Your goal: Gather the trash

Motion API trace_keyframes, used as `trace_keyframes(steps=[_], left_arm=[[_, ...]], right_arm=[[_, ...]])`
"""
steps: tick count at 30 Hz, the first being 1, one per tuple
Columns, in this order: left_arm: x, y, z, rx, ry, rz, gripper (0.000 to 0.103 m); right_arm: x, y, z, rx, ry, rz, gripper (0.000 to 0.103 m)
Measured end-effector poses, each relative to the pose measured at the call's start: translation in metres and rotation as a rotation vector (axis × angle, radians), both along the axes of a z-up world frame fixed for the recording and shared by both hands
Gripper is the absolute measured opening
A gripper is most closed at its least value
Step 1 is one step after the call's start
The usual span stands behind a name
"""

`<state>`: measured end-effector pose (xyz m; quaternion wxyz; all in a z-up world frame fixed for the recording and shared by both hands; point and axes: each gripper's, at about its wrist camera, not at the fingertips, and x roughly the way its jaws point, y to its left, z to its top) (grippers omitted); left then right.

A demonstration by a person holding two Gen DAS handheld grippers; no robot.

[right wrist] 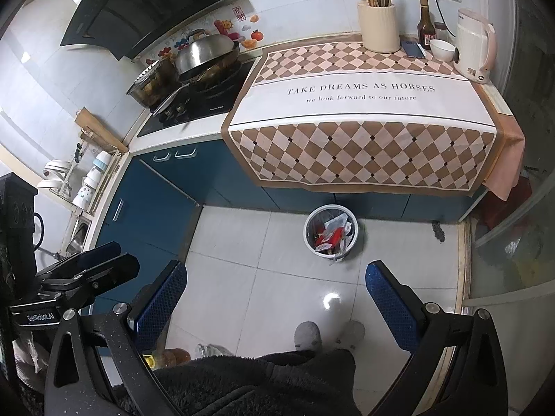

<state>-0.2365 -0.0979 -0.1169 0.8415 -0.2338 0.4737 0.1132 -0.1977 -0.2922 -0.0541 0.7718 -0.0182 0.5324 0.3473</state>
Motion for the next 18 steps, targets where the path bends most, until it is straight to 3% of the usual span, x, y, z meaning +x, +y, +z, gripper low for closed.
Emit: trace_keyframes(steps=[18], left_arm=[[-0.0048,0.0034,0.0021,0.018,-0.011,0.005,0.103]], right_arm=[[0.0000,0.0067,0.0012,0.006,0.012,0.001,0.103]])
